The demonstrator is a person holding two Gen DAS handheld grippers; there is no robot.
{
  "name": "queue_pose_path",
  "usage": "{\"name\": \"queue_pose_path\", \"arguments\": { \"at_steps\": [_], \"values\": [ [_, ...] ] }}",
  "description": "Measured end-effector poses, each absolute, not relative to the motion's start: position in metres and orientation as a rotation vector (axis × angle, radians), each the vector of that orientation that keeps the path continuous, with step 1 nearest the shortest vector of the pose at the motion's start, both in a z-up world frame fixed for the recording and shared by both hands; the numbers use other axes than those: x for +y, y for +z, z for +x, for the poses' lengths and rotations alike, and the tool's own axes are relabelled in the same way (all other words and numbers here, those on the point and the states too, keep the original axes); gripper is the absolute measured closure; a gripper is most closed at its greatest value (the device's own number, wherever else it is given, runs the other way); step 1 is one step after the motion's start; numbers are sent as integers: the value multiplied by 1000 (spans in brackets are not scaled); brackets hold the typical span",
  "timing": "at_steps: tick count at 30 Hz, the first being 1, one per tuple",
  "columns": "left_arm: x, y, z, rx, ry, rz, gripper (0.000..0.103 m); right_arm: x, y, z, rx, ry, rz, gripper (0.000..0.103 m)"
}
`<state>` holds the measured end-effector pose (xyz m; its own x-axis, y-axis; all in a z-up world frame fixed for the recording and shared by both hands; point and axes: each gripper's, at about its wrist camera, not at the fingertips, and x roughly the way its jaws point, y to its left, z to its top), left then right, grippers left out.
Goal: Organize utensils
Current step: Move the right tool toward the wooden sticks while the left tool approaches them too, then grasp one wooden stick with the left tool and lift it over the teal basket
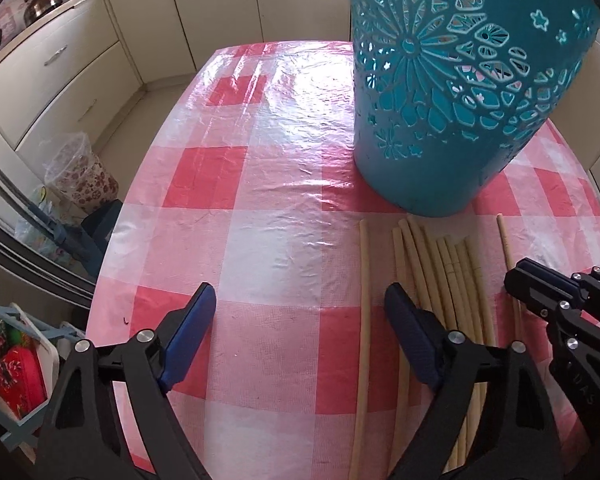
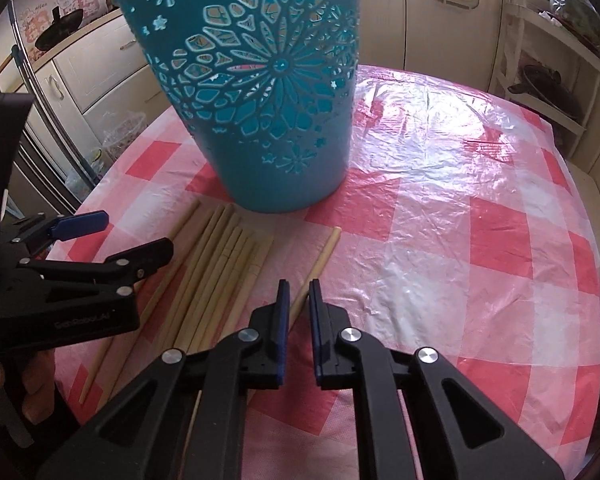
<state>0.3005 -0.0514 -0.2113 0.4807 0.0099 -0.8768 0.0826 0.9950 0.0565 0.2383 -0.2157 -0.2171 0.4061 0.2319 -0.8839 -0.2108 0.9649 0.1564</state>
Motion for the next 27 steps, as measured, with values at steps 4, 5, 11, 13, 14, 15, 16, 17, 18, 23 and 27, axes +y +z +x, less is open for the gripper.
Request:
{"name": "queue_pose_path", "arguments": {
  "at_steps": [4,5,11,13,14,15,16,17,18,23,27],
  "values": [
    [-55,-211,301,1040,-94,91,39,-216,-216,237,1109,278,37,92],
    [-57,-211,300,1034,-105,97,46,-216,-217,237,1108,278,42,92],
    [-66,-208,298,1024,-207,118,98,-216,-216,235,1098,283,53,90],
    [-63,-206,301,1045,-214,103,99,-214,-216,232,1090,289,55,88],
    [-59,-204,300,1053,-215,87,99,-214,-217,233,1088,290,58,88],
    [-55,-201,299,1055,-214,74,99,-215,-217,232,1086,292,65,87],
    [-49,-197,298,1054,-213,61,99,-215,-217,232,1085,294,73,87],
    [-42,-190,294,1048,-211,41,99,-216,-217,231,1084,297,78,86],
    [-35,-182,291,1040,-213,19,99,-217,-217,231,1084,299,84,86],
    [-4,-111,274,906,-256,-114,99,-223,-218,232,1084,306,116,86],
    [-8,-34,269,694,-327,-168,99,-227,-217,231,1083,311,133,86]
  ]
}}
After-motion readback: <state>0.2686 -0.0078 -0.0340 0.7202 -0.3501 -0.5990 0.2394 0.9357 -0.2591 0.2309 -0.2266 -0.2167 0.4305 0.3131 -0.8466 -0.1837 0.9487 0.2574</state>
